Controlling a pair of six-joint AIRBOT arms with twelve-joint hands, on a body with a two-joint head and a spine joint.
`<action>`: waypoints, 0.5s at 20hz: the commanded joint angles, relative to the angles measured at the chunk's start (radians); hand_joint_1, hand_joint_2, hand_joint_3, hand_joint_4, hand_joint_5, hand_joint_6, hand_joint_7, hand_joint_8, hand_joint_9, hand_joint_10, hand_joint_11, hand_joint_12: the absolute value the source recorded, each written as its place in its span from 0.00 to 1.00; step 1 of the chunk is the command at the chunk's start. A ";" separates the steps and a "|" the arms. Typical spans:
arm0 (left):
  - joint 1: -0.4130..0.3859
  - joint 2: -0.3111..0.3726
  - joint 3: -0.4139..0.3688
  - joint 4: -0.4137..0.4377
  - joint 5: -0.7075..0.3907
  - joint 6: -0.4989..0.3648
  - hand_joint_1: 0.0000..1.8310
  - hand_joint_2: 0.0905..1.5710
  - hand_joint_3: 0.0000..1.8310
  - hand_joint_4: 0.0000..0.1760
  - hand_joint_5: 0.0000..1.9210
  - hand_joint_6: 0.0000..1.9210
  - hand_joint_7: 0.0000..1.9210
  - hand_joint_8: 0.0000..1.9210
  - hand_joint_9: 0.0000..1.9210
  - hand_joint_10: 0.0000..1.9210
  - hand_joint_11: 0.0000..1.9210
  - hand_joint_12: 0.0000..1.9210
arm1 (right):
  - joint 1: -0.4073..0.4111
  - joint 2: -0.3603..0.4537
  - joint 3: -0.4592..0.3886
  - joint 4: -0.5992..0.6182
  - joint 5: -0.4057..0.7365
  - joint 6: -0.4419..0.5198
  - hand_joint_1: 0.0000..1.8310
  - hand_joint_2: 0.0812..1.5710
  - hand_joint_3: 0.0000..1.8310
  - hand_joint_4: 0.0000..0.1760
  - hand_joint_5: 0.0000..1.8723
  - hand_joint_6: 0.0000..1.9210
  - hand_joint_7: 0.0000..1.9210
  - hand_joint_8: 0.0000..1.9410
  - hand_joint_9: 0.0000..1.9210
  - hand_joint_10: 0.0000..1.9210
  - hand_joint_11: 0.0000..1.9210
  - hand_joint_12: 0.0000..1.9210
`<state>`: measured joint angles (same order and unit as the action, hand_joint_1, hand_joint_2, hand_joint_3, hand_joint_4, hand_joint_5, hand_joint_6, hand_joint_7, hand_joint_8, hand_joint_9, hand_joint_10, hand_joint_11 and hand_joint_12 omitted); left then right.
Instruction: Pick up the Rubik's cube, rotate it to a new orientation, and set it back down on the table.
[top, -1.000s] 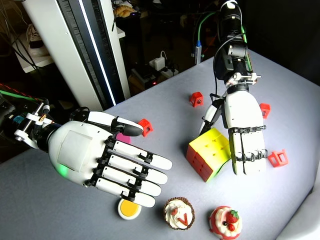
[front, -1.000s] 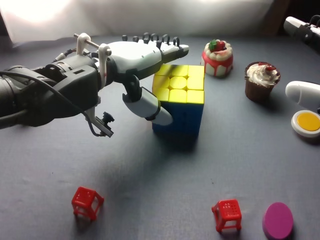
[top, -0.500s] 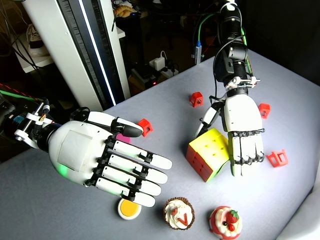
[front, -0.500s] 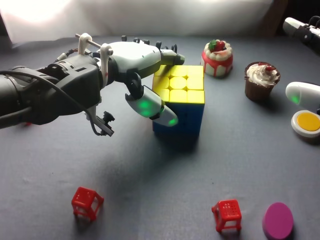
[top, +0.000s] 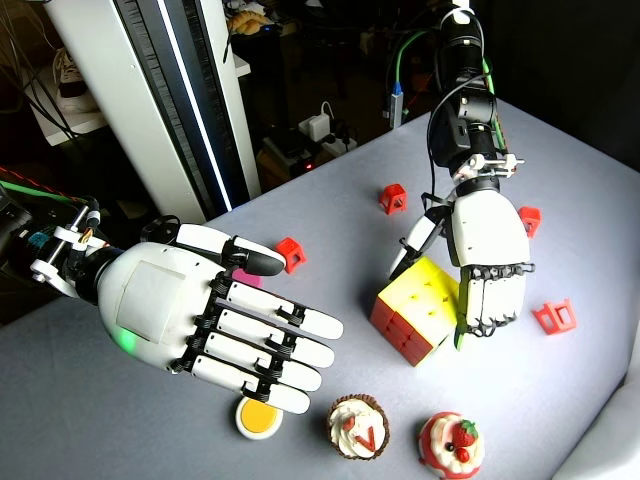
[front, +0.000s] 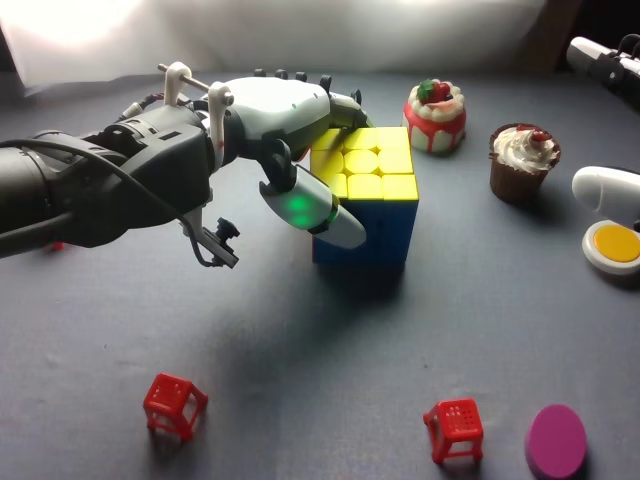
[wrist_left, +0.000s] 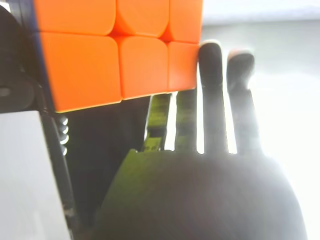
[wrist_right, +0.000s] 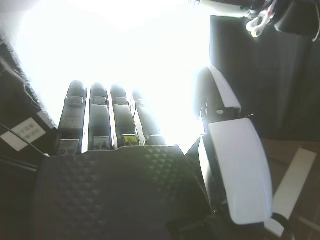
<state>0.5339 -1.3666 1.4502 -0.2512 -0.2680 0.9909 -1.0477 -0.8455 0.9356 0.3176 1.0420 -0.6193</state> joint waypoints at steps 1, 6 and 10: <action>-0.005 0.008 -0.005 0.010 -0.070 0.004 0.55 0.77 0.02 0.00 0.38 0.74 0.33 0.84 0.32 0.97 0.38 1.00 | 0.003 0.000 0.005 -0.005 0.126 0.007 0.25 0.82 0.00 0.00 0.00 0.00 0.00 0.00 0.00 0.00 0.00 0.00; -0.003 0.024 -0.022 0.017 -0.097 0.004 0.58 0.76 0.07 0.00 0.35 0.81 0.41 1.00 0.47 1.00 0.56 1.00 | 0.001 0.000 0.005 -0.008 0.136 0.007 0.23 0.83 0.00 0.00 0.00 0.00 0.00 0.00 0.00 0.00 0.00 0.00; 0.006 0.044 -0.043 0.026 -0.137 0.003 0.71 0.72 0.04 0.00 0.47 1.00 0.49 1.00 0.53 1.00 0.61 1.00 | 0.000 0.000 0.005 -0.013 0.148 0.007 0.20 0.85 0.01 0.05 0.00 0.00 0.00 0.00 0.00 0.00 0.02 0.01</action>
<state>0.5461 -1.3243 1.4044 -0.2241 -0.2867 0.9928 -1.0531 -0.8455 0.9356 0.3096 1.0523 -0.6193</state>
